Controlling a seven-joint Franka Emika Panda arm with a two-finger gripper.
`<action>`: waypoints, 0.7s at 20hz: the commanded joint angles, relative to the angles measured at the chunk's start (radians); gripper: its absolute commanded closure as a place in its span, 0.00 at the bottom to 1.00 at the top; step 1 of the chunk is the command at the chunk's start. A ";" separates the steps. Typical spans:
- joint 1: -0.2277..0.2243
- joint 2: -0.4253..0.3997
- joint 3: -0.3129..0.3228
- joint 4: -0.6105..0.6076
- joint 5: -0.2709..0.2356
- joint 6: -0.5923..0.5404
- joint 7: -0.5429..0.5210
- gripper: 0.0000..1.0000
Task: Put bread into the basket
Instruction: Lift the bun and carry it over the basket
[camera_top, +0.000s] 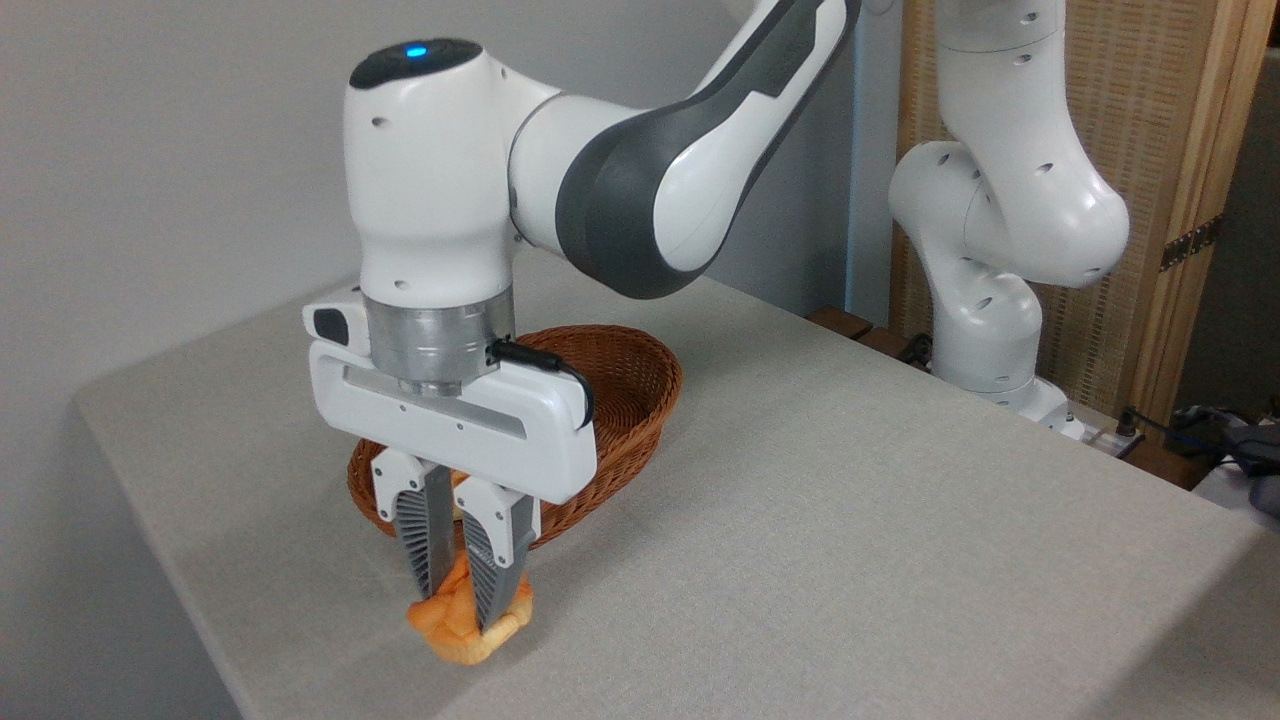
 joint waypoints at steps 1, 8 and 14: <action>-0.005 -0.008 0.015 0.049 -0.049 -0.017 -0.002 0.59; -0.017 -0.054 -0.089 0.051 -0.091 -0.077 -0.007 0.58; -0.017 -0.082 -0.198 0.052 -0.101 -0.217 -0.007 0.54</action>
